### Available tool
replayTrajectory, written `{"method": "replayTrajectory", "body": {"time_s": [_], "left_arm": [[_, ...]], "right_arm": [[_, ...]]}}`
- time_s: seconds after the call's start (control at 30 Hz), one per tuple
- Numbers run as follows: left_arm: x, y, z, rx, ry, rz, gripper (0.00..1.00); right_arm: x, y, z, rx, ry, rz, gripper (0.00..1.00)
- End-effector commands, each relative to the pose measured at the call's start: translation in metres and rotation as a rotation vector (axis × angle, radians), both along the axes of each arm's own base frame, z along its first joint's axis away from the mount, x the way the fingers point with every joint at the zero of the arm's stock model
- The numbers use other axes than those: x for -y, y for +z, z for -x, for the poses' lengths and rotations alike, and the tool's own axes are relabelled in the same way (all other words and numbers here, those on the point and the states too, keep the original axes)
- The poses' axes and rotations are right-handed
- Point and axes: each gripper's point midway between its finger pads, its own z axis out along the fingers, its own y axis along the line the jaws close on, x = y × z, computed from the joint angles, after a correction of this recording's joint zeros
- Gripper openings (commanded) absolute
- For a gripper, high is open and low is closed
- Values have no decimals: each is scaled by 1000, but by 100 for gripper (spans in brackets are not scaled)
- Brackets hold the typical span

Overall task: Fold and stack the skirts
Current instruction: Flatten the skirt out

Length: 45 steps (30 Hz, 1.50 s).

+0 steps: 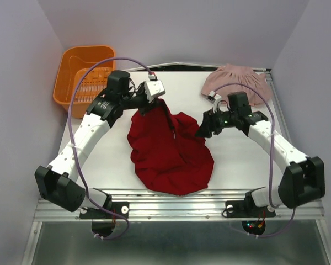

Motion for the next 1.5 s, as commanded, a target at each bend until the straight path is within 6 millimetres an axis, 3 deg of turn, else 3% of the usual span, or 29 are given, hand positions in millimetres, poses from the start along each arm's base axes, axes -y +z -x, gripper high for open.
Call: {"method": "replayTrajectory", "body": {"time_s": [0.0,0.1,0.27,0.63,0.73,0.87,1.0,1.07,1.2,1.27,1.33,1.4,1.47], "left_arm": [[1,44,-20,39,54,124,0],[1,42,-29,6,60,136,0],[-6,43,-42,-29,56,156,0],[-11,42,-54,-55,62,165,0],[-13,44,-57,-58,72,176,0],[-21,51,-60,-57,90,187,0],[-24,57,-56,-53,77,197,0],[-25,57,-54,-51,78,196,0],[-26,56,-52,-50,73,193,0],[-26,56,-51,-41,70,189,0],[-27,57,-50,-38,68,188,0],[-26,56,-49,-41,59,188,0],[-25,54,-49,-46,50,190,0]], "right_arm": [[-16,24,42,97,171,-162,69],[-16,4,61,154,258,-141,80],[-25,-20,58,252,325,-48,91],[-91,-32,44,299,401,-39,94],[-101,-39,24,331,336,-6,89],[-96,-51,-10,367,233,111,72],[-87,-48,-32,432,151,189,80],[-84,-43,-35,453,138,195,78],[-74,-26,-26,496,159,214,67],[-68,-16,-17,516,180,215,66],[-58,-3,-2,524,192,218,72],[-52,-8,1,516,195,247,87],[-54,-16,6,515,243,245,91]]}}
